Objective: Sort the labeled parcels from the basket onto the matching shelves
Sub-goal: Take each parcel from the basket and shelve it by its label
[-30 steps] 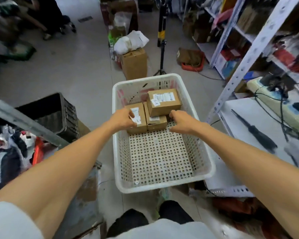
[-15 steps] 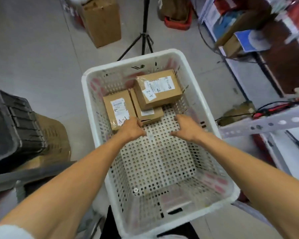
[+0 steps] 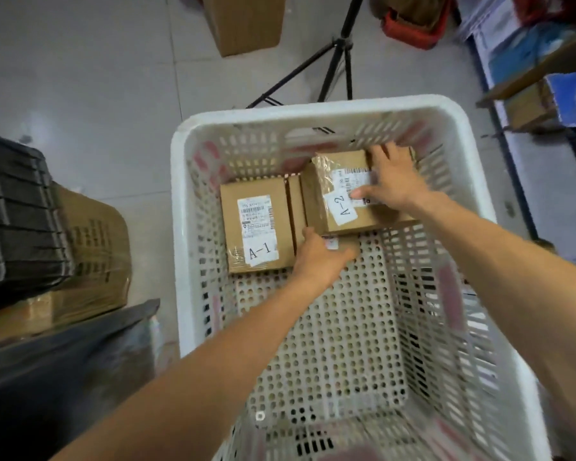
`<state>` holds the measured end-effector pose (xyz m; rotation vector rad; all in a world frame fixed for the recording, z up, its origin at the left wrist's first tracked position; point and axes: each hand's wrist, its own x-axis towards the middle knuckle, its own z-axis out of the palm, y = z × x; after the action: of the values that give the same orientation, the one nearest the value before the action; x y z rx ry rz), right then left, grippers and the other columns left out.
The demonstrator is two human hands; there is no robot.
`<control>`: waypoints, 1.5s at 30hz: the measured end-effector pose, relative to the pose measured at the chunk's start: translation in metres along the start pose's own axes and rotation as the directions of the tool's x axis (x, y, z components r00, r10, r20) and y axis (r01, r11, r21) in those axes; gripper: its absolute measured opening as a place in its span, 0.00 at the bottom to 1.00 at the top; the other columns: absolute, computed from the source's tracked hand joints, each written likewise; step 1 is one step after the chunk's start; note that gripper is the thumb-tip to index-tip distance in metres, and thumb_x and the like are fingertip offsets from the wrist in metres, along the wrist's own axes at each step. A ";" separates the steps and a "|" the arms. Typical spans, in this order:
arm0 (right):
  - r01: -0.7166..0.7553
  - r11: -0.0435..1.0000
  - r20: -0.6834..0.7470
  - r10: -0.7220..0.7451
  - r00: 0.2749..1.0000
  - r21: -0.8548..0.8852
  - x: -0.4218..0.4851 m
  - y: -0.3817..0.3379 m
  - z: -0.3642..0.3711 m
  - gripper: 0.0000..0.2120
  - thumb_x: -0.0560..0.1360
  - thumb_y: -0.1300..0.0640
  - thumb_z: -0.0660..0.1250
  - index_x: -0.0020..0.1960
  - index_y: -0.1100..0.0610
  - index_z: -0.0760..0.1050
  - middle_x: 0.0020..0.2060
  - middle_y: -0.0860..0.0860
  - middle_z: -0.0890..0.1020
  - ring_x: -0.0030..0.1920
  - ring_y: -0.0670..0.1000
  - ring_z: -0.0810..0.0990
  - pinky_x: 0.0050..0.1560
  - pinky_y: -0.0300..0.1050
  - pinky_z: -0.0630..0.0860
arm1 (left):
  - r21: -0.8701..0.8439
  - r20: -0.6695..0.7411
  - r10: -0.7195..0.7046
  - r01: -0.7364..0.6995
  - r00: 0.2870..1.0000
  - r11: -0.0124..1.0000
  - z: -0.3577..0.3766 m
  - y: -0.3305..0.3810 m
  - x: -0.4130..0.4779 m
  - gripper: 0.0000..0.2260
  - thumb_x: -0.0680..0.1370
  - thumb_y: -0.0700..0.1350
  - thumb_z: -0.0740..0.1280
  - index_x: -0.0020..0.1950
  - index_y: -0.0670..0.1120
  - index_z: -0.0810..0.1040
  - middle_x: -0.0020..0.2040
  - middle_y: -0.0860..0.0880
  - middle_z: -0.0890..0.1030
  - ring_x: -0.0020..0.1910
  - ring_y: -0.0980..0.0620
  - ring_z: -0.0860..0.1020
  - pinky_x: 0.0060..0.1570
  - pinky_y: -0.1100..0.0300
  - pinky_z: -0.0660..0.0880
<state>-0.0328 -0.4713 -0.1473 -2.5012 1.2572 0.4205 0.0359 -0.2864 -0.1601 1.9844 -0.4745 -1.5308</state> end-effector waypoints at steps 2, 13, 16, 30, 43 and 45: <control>0.006 0.990 -0.050 -0.013 0.999 -0.140 0.003 0.000 0.003 0.47 0.62 0.33 0.72 0.70 0.59 0.63 0.67 0.60 0.67 0.67 0.61 0.64 0.69 0.57 0.63 | -0.107 -0.004 -0.033 0.032 0.999 0.994 0.005 -0.008 0.010 0.38 0.71 0.50 0.73 0.75 0.45 0.57 0.67 0.48 0.72 0.65 0.48 0.73 0.55 0.57 0.75; -0.291 0.929 0.355 0.357 0.864 -0.227 -0.044 -0.033 0.016 0.44 0.58 0.16 0.48 0.43 0.56 0.75 0.41 0.52 0.81 0.38 0.52 0.79 0.41 0.44 0.74 | -0.359 -0.083 0.010 -0.039 0.997 0.933 -0.005 -0.045 0.018 0.53 0.59 0.48 0.80 0.75 0.66 0.51 0.75 0.54 0.63 0.71 0.51 0.66 0.67 0.42 0.68; -0.465 0.876 0.411 0.380 0.829 0.128 -0.075 -0.023 0.044 0.46 0.59 0.18 0.54 0.55 0.55 0.77 0.50 0.51 0.81 0.50 0.54 0.81 0.56 0.50 0.77 | -0.236 -0.067 0.030 -0.045 0.997 0.971 -0.004 -0.054 0.020 0.53 0.58 0.55 0.80 0.72 0.70 0.50 0.73 0.54 0.65 0.70 0.49 0.68 0.64 0.42 0.71; -0.238 0.347 0.195 0.156 0.968 0.907 -0.187 -0.004 0.115 0.46 0.60 0.67 0.80 0.71 0.54 0.59 0.55 0.44 0.81 0.51 0.37 0.80 0.48 0.33 0.78 | -0.113 -0.149 0.133 -0.150 0.980 0.982 0.013 -0.076 -0.059 0.51 0.63 0.41 0.80 0.76 0.62 0.54 0.71 0.53 0.70 0.67 0.51 0.71 0.65 0.45 0.71; 0.053 0.375 -0.089 0.081 0.993 0.926 -0.315 -0.038 -0.006 0.52 0.54 0.58 0.81 0.72 0.53 0.58 0.59 0.47 0.79 0.58 0.47 0.79 0.60 0.55 0.76 | -0.005 -0.249 0.343 -0.356 0.906 0.935 -0.001 -0.021 -0.231 0.48 0.65 0.38 0.78 0.77 0.59 0.55 0.64 0.53 0.75 0.60 0.51 0.75 0.63 0.49 0.73; 0.105 0.375 -0.154 0.103 0.983 0.921 -0.347 -0.043 -0.027 0.51 0.56 0.60 0.82 0.71 0.53 0.58 0.60 0.47 0.79 0.58 0.47 0.79 0.60 0.54 0.77 | 0.000 -0.222 0.407 -0.418 0.886 0.909 -0.003 -0.013 -0.266 0.49 0.65 0.38 0.78 0.77 0.60 0.55 0.64 0.56 0.73 0.61 0.52 0.73 0.64 0.49 0.71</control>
<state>-0.1932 -0.2076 0.0197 -1.5150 1.0720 -0.4814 -0.0358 -0.1161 0.0315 1.8371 -0.7082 -1.0393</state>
